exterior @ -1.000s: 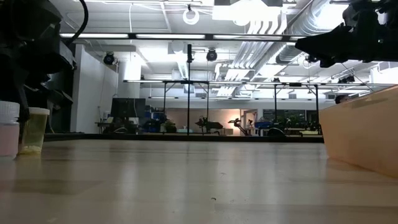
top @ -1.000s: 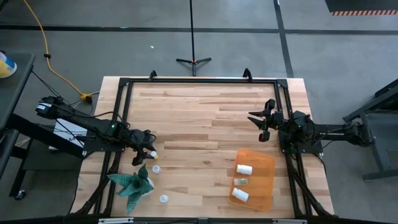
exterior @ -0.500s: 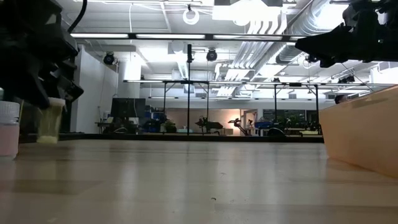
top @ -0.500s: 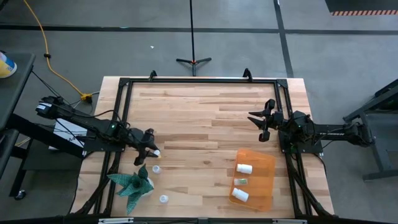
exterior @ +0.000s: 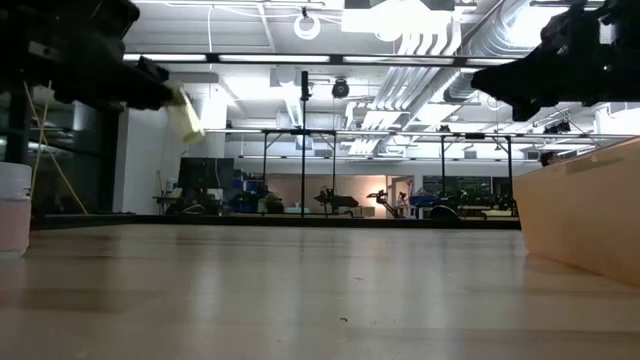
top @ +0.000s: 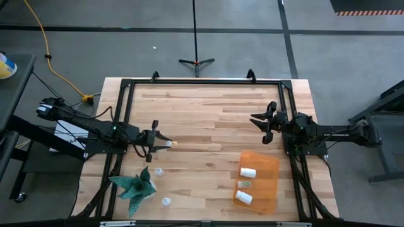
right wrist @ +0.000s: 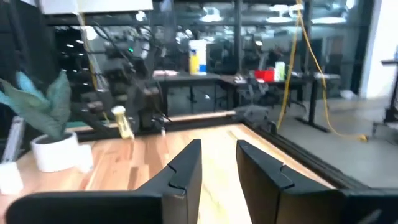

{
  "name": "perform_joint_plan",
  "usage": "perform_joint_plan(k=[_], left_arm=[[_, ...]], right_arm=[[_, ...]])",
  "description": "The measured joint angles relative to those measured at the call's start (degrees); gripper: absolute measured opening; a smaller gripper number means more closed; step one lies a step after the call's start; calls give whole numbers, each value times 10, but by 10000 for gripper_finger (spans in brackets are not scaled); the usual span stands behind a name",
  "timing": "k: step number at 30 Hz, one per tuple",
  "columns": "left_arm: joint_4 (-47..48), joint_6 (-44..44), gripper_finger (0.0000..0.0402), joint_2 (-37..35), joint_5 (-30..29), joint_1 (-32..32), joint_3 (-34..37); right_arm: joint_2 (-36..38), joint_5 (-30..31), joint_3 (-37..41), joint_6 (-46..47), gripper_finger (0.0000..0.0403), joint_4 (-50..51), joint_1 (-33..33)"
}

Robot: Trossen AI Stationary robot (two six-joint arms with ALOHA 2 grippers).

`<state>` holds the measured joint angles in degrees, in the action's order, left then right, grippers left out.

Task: Pick and place pill bottles into a basket
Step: Put the yellow medicine bottle into the orange bin

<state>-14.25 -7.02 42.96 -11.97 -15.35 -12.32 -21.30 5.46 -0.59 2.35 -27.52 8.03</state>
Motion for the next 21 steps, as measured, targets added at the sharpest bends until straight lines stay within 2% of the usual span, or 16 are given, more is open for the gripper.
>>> perform_joint_plan(k=[5,8,11,15,21], left_arm=[[-38,-18,168,0,-7,0,0],[-54,-19,164,0,-11,0,0],[-64,-21,161,0,-11,0,0],[-73,-22,164,0,-12,0,0],[-84,-22,169,0,-12,0,0]], right_arm=[[-78,8,0,4,129,-82,-6],[-148,-3,-3,-5,163,-149,-19],[-223,-9,-30,-11,197,-165,-39],[-340,-4,-100,-15,228,-167,-68],[-520,4,-248,-68,235,-169,-82]])
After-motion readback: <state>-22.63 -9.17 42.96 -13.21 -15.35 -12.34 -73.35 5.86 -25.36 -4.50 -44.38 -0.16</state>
